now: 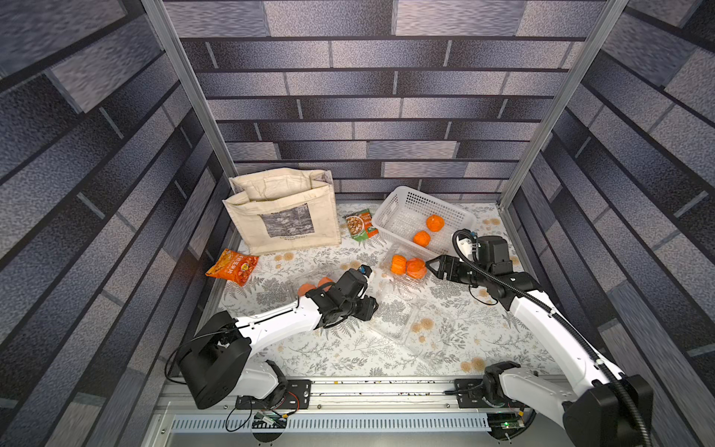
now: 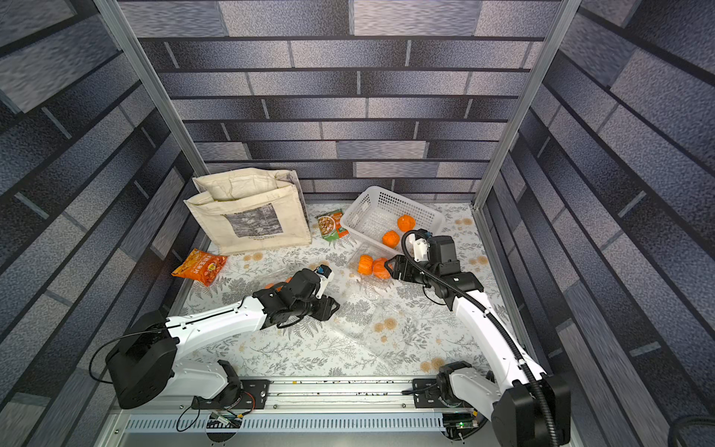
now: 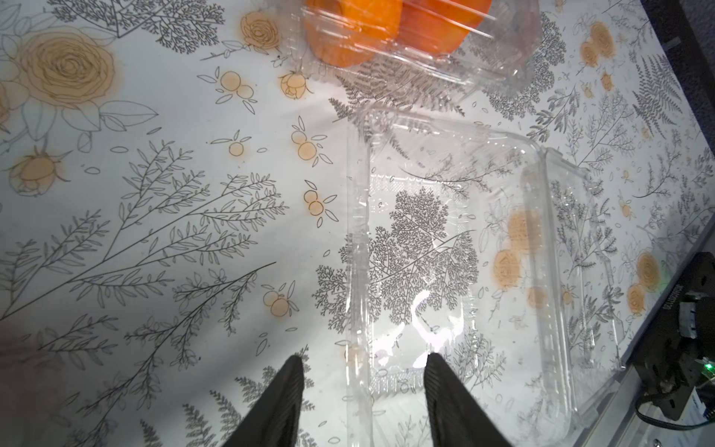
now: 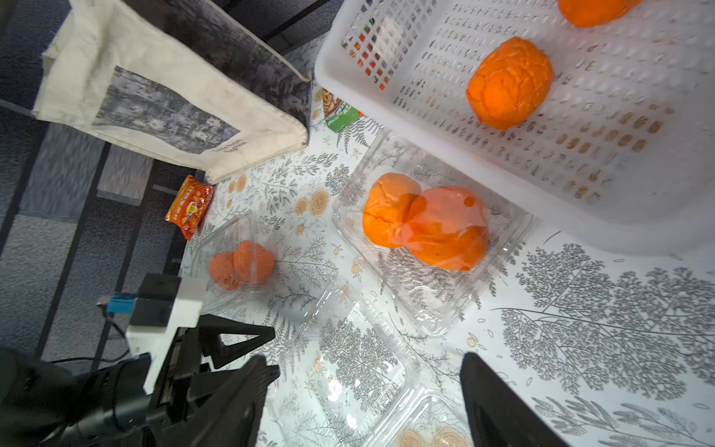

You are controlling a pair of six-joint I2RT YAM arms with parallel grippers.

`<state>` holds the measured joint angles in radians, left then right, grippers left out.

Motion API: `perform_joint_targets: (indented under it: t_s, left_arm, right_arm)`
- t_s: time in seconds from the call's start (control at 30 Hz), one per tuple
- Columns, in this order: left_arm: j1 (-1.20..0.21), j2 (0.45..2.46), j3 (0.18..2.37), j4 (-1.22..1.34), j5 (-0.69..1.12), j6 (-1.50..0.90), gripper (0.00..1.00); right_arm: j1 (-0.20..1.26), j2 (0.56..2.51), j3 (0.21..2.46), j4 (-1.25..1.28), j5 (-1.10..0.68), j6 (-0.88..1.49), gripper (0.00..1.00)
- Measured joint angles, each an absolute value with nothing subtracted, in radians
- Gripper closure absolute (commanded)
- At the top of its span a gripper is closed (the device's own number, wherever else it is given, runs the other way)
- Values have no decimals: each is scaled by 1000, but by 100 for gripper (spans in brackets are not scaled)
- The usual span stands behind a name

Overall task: Take oranges out of containers
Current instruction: Move the packing box to the center of the board.

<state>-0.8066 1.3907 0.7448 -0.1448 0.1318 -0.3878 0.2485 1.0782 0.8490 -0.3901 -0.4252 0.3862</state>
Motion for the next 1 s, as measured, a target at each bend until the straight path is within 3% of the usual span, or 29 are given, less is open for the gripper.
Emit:
perform_joint_targets:
  t_s: [0.07, 0.37, 0.43, 0.5, 1.0]
  left_arm:
    - [-807, 1419, 763, -155, 132, -384, 49]
    - [-811, 1546, 857, -207, 152, -366, 78]
    - [-811, 1558, 868, -218, 154, -365, 84]
    - [-812, 1572, 884, -228, 154, -366, 88]
    - [-891, 1773, 1141, -283, 205, -348, 97]
  right_arm:
    - [249, 1065, 841, -366, -457, 394, 15]
    - [249, 966, 813, -332, -474, 419, 11]
    - [249, 931, 806, -334, -461, 424, 0]
    - [249, 901, 802, -337, -452, 427, 0]
    - [249, 778, 792, -391, -389, 429, 0]
